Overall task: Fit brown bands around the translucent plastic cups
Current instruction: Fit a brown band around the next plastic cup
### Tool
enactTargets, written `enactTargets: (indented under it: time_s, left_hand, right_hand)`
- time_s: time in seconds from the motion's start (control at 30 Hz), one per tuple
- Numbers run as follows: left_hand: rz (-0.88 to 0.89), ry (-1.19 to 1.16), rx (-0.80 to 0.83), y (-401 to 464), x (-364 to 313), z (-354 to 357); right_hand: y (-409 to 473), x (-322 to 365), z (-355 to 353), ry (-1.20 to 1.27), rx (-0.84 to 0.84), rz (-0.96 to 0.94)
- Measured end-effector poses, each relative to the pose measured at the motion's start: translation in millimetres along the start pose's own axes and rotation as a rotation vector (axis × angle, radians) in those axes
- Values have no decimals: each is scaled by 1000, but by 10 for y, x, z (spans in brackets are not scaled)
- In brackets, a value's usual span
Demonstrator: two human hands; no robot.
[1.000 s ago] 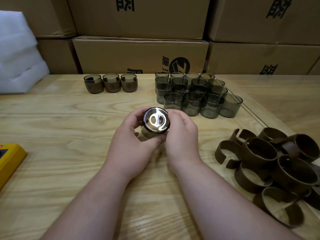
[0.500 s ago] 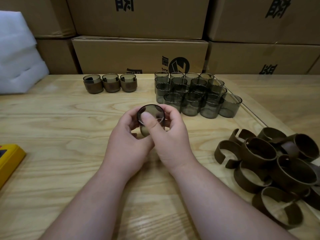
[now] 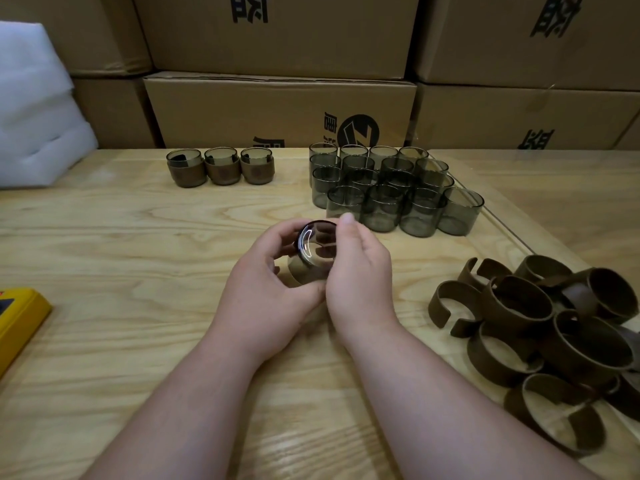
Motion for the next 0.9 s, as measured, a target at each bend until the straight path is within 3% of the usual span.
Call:
enactTargets:
  time_s: [0.17, 0.27, 0.57, 0.7, 0.9]
  left_hand:
    - [-26, -47, -77, 24, 42, -37]
    - [-37, -88, -126, 40, 64, -65]
    - [-43, -85, -134, 23, 57, -43]
    - [-56, -78, -129, 29, 49, -43]
    - [-69, -80, -119, 35, 54, -39]
  right_hand:
    - [-93, 62, 3, -418, -138, -337]
    - [-163, 129, -21, -620, -228, -423]
    - [-219, 154, -132, -1022, -143, -107]
    - [-251, 159, -184, -1092, -95, -1]
    - [-253, 198, -210, -1028, -85, -78]
Point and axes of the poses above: each hand's wrist, its own y-axis towards the middle knuckle, its own z-axis out of the palm, x = y × z, the point moved 1 cm from there along y, towards the middle knuckle, and after that the axes turned 6 degrees about x, right-handed, at the moved point
